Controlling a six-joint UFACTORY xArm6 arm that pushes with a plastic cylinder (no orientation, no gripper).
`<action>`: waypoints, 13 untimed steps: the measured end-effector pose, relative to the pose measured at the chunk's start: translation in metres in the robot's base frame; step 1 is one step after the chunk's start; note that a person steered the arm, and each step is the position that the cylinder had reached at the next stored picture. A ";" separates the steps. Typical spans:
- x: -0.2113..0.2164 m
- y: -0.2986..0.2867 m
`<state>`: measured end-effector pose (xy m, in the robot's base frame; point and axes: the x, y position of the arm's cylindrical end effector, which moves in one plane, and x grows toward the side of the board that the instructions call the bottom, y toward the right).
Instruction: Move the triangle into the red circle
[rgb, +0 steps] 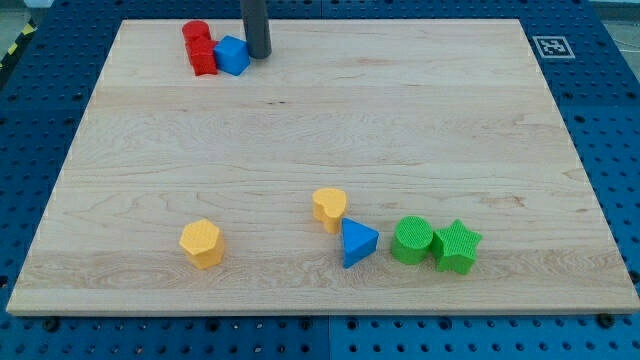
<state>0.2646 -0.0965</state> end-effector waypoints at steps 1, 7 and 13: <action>0.002 -0.008; 0.200 0.004; 0.279 0.152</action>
<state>0.5440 0.0553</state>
